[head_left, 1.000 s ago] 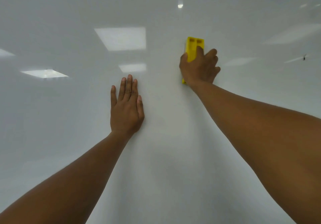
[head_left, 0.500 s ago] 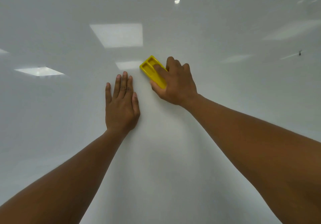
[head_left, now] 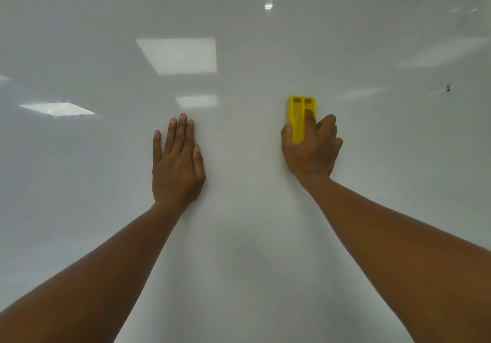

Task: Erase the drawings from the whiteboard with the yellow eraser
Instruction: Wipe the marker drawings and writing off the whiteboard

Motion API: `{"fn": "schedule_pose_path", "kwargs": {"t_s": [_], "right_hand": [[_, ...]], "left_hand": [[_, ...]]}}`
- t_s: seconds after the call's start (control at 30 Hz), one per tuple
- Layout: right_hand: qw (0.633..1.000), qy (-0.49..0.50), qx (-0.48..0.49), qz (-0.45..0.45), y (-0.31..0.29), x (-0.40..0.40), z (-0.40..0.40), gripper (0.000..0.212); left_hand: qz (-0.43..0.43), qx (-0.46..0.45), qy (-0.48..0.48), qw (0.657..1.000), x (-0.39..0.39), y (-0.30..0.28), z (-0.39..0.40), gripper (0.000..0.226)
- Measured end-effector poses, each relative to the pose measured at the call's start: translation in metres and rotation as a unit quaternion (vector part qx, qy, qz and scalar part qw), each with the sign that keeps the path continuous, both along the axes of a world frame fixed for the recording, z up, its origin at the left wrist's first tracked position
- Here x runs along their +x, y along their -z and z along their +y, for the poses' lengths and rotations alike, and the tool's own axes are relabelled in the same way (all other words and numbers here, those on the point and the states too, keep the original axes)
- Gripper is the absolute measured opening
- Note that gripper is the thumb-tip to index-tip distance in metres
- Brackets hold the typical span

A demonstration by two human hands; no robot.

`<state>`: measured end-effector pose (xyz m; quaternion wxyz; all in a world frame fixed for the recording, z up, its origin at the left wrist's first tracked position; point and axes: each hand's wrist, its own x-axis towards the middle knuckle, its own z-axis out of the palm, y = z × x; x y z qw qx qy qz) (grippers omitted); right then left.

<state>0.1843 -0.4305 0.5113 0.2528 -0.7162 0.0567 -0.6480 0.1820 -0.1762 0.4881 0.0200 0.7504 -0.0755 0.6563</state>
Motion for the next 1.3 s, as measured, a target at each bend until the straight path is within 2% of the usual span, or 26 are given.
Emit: {"fn": "schedule_pose_path", "kwargs": {"t_s": [0.1, 0.2, 0.27, 0.33, 0.5, 0.57, 0.77, 0.97, 1.3], "right_hand": [[0.994, 0.008, -0.104, -0.02, 0.012, -0.003, 0.014, 0.052], [0.972, 0.013, -0.23, -0.045, 0.01, -0.004, 0.023, 0.053], [0.965, 0.02, -0.256, -0.053, 0.005, -0.004, 0.025, 0.052], [0.972, 0.021, -0.232, -0.046, -0.001, -0.005, 0.028, 0.051], [0.995, -0.015, -0.099, -0.016, -0.018, -0.007, 0.047, 0.048], [0.996, -0.026, -0.081, -0.02, -0.021, -0.007, 0.058, 0.048], [0.979, -0.014, -0.194, -0.059, -0.02, -0.009, 0.09, 0.05], [0.981, -0.012, -0.184, -0.057, -0.019, -0.015, 0.122, 0.049], [0.984, -0.044, -0.165, -0.043, -0.033, -0.03, 0.21, 0.049]], "left_hand": [[0.0, -0.004, 0.006, 1.0, 0.0, 0.001, -0.001, 0.057], [-0.002, -0.004, 0.01, 1.0, 0.0, 0.001, -0.001, 0.058], [-0.001, -0.001, 0.01, 1.0, 0.0, 0.002, -0.001, 0.058], [0.002, 0.0, 0.011, 1.0, -0.001, 0.002, 0.001, 0.058], [0.016, 0.0, 0.008, 1.0, -0.002, 0.002, 0.0, 0.058], [0.02, 0.001, 0.003, 1.0, -0.003, 0.002, 0.0, 0.057], [0.026, 0.012, 0.013, 0.999, -0.003, 0.003, 0.007, 0.056], [0.043, 0.058, 0.038, 0.997, -0.01, 0.008, 0.044, 0.054], [0.018, -0.099, 0.024, 0.995, -0.039, 0.024, 0.181, 0.057]]}}
